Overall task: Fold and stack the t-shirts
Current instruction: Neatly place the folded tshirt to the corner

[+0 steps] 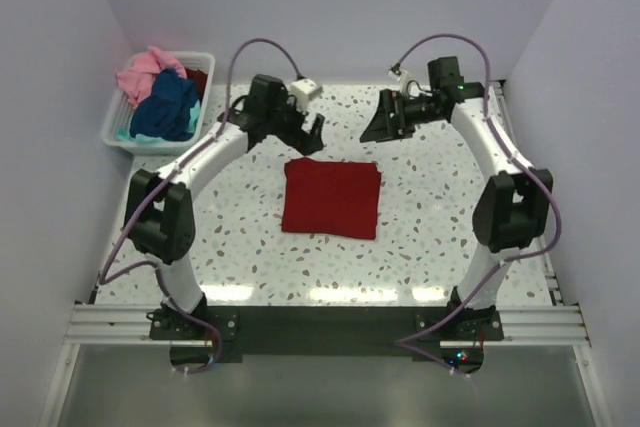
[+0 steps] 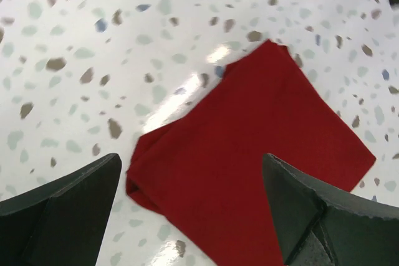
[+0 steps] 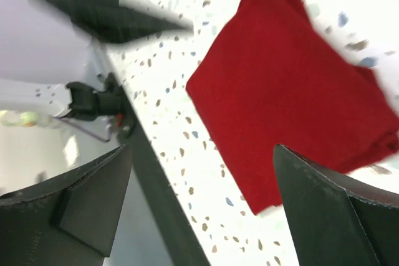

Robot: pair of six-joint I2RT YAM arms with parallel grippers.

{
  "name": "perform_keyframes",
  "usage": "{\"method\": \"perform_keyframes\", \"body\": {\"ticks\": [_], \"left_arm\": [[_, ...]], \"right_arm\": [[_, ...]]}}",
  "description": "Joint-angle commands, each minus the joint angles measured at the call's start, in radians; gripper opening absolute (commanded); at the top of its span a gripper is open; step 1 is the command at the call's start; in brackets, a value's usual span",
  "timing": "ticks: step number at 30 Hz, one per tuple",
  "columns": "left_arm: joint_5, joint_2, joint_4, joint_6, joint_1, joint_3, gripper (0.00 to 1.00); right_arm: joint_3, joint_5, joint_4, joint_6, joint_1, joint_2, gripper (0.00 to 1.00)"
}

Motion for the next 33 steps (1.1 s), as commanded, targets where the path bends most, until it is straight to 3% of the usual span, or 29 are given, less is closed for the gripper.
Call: {"method": "perform_keyframes", "body": {"ticks": [1,7,12,18,26,33], "left_arm": [[-0.244,-0.042,-0.186,0.225,-0.184,0.012,1.0],[-0.337,0.076,-0.259,0.242,-0.336,0.049,1.0],[-0.353,0.223,-0.318,0.332,-0.332,0.075,1.0],[-0.275,0.208,-0.414,0.404,-0.165,-0.046,1.0],[-0.292,-0.097,-0.48,0.567,0.099,-0.491,1.0],[-0.403,-0.262,-0.503,0.879,0.34,-0.709,1.0]], "right_arm": [[-0.001,0.154,-0.079,-0.056,-0.052,-0.076,0.99],[-0.083,0.217,-0.127,-0.11,-0.174,-0.196,0.99],[-0.153,0.241,-0.135,-0.136,-0.19,-0.265,0.99],[-0.158,0.272,-0.181,-0.19,-0.19,-0.305,0.99],[-0.115,0.289,-0.225,-0.234,-0.19,-0.292,0.99],[-0.097,0.289,-0.248,-0.249,-0.19,-0.283,0.99]]}}
